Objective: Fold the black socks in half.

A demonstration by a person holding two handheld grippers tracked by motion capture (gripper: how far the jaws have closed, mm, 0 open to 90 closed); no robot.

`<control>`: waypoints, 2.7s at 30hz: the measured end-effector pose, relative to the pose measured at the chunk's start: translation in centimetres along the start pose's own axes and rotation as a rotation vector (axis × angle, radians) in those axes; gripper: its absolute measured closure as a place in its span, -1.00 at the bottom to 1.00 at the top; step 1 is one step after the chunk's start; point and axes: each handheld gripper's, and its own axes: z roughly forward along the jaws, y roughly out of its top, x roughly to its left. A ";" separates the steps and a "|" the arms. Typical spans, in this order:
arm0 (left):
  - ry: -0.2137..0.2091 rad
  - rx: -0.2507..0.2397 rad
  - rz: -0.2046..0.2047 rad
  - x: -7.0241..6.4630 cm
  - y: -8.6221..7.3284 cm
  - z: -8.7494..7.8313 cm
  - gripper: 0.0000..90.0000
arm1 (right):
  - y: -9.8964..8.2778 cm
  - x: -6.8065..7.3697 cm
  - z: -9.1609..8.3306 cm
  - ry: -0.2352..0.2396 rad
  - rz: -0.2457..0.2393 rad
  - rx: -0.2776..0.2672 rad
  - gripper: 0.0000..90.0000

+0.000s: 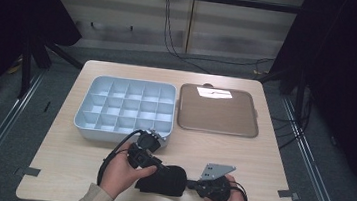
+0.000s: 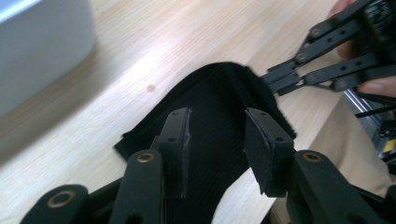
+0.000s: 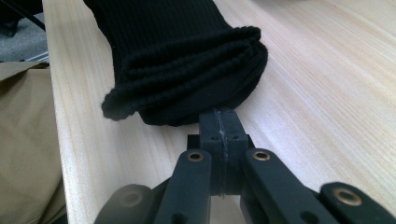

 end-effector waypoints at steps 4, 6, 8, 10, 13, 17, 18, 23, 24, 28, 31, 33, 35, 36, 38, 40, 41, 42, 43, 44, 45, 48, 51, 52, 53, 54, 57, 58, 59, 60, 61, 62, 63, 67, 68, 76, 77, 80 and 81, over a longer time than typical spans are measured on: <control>0.017 0.002 -0.018 0.7 -0.7 -0.2 0.35 | 0.0 0.0 0.0 -0.001 0.001 0.000 1.00; 0.028 0.003 -0.024 1.1 -1.1 -0.3 0.34 | 0.0 0.0 0.0 -0.001 0.001 0.001 1.00; 0.039 -0.001 -0.036 1.5 -1.6 -0.4 0.31 | 0.0 0.0 0.0 -0.001 0.000 0.001 1.00; 0.045 -0.003 -0.045 1.8 -1.9 -0.5 0.29 | 0.0 0.0 0.0 -0.002 -0.001 0.001 1.00; 0.046 0.001 -0.064 2.4 -2.4 -0.5 0.29 | 0.0 0.0 0.0 -0.001 0.000 0.001 1.00; 0.038 0.007 -0.086 2.8 -3.1 -0.3 0.29 | 0.0 0.1 0.0 0.000 0.003 0.003 1.00; 0.036 0.011 -0.088 2.9 -3.2 -0.2 0.29 | 0.0 0.1 0.0 -0.001 0.004 0.002 1.00; 0.031 0.019 -0.108 2.9 -3.6 0.4 0.27 | 0.0 0.1 0.0 -0.003 0.002 0.002 1.00; 0.029 0.025 -0.105 2.9 -3.6 0.5 0.27 | 0.0 0.1 0.0 -0.003 0.003 0.003 1.00; 0.026 0.038 -0.107 2.9 -3.8 1.0 0.26 | 0.0 0.1 0.0 -0.005 0.002 0.004 1.00; 0.035 0.040 -0.113 2.8 -3.9 1.4 0.26 | 0.1 0.1 0.0 -0.006 0.000 0.007 1.00; 0.034 0.045 -0.114 2.9 -4.0 1.5 0.27 | 0.0 0.1 0.0 -0.007 -0.002 0.007 1.00; 0.032 0.051 -0.114 3.1 -4.1 1.7 0.29 | 0.0 0.1 0.0 -0.007 -0.002 0.007 1.00; 0.032 0.052 -0.117 3.1 -4.1 1.7 0.30 | 0.0 0.1 0.0 -0.007 0.001 0.006 1.00; 0.028 0.052 -0.125 3.1 -4.2 1.9 0.33 | 0.0 0.1 0.0 -0.006 0.002 0.005 1.00; 0.027 0.062 -0.123 3.2 -4.2 1.9 0.36 | 0.0 0.1 0.0 -0.004 0.000 0.003 1.00; 0.025 0.058 -0.127 3.1 -4.2 1.9 0.39 | 0.0 0.1 0.0 -0.005 0.003 0.004 1.00; 0.023 0.060 -0.127 3.2 -4.2 1.9 0.40 | 0.0 0.1 0.0 -0.006 0.002 0.004 1.00; 0.024 0.062 -0.128 3.2 -4.2 1.9 0.41 | 0.0 0.1 0.0 -0.006 0.001 0.003 1.00; 0.024 0.062 -0.128 3.2 -4.2 1.9 0.43 | 0.0 0.1 0.0 -0.006 0.001 0.003 1.00; 0.021 0.065 -0.129 3.2 -4.2 2.0 0.46 | 0.0 0.1 0.0 -0.005 0.002 0.003 1.00; 0.025 0.070 -0.130 3.2 -4.3 2.2 0.50 | 0.0 0.1 0.0 -0.006 0.001 0.003 1.00; 0.027 0.075 -0.133 3.1 -4.2 2.3 0.55 | 0.0 0.1 0.0 -0.003 0.001 0.000 1.00; 0.029 0.076 -0.134 3.1 -4.2 2.3 0.57 | 0.0 0.1 0.0 -0.003 0.002 0.000 1.00; 0.033 0.081 -0.133 3.1 -4.2 2.4 0.59 | 0.0 0.1 0.0 -0.003 0.001 0.000 1.00; 0.032 0.082 -0.135 3.1 -4.2 2.4 0.62 | 0.0 0.1 0.0 -0.002 0.003 0.000 1.00; 0.034 0.084 -0.136 3.1 -4.2 2.5 0.69 | 0.0 0.1 0.0 0.000 0.001 -0.001 1.00; 0.037 0.088 -0.129 3.1 -4.2 2.6 0.71 | 0.0 0.1 0.0 -0.002 0.001 0.000 1.00; 0.034 0.089 -0.130 3.0 -4.2 2.6 0.74 | 0.0 0.1 0.0 0.001 0.002 -0.002 1.00; 0.035 0.085 -0.131 3.0 -4.2 2.6 0.76 | 0.0 0.1 0.0 0.001 0.004 -0.002 1.00; 0.034 0.084 -0.133 3.0 -4.2 2.6 0.79 | 0.0 0.1 0.0 0.001 0.005 -0.002 1.00; 0.037 0.080 -0.139 3.0 -4.2 2.6 0.80 | 0.0 0.1 0.0 0.000 0.004 -0.002 1.00; 0.037 0.080 -0.139 3.0 -4.2 2.6 0.81 | 0.0 0.1 0.0 -0.001 0.002 -0.001 1.00; 0.026 0.079 -0.158 3.2 -4.1 2.4 0.85 | 0.0 0.1 0.0 -0.003 0.003 0.000 1.00; 0.022 0.085 -0.156 3.2 -4.1 2.4 0.85 | 0.0 0.1 0.0 -0.004 0.002 0.001 1.00; 0.001 0.064 -0.160 2.7 -3.7 1.4 0.85 | 0.0 0.0 0.0 0.001 -0.001 -0.007 1.00; -0.001 0.065 -0.161 2.7 -3.6 1.3 0.85 | 0.0 0.0 0.0 0.000 -0.001 -0.007 1.00; -0.001 0.064 -0.159 2.7 -3.4 1.1 0.85 | 0.0 0.0 0.0 0.002 0.001 -0.007 1.00; -0.007 0.072 -0.151 2.7 -3.3 1.1 0.85 | 0.0 0.0 0.0 0.000 0.000 -0.007 1.00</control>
